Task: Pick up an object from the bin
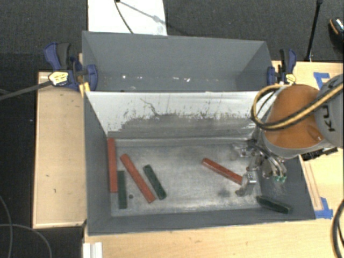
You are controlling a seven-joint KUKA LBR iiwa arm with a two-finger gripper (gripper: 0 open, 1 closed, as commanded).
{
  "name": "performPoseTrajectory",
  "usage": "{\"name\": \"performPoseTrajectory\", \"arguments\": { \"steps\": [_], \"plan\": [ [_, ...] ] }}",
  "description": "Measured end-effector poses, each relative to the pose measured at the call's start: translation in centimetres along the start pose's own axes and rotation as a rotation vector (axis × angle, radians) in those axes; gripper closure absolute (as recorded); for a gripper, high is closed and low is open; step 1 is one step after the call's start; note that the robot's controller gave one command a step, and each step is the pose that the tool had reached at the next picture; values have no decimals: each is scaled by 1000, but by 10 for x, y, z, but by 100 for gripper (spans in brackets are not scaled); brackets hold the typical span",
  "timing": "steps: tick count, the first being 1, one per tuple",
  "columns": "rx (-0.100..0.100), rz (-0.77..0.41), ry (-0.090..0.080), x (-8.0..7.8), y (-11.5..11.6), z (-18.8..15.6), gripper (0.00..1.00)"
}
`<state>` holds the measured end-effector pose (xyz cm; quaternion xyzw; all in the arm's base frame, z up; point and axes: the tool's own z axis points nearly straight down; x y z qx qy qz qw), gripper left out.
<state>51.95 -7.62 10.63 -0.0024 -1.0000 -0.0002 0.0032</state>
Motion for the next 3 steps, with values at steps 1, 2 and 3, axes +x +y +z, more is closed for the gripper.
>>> {"name": "performPoseTrajectory", "arguments": {
  "steps": [1, 2, 3],
  "plan": [
    [0, 13, -11, -37, -3, 38, 0],
    [0, 12, -11, -37, -3, 35, 100],
    [3, 10, -19, -48, -31, -136, 100]
  ]
}}
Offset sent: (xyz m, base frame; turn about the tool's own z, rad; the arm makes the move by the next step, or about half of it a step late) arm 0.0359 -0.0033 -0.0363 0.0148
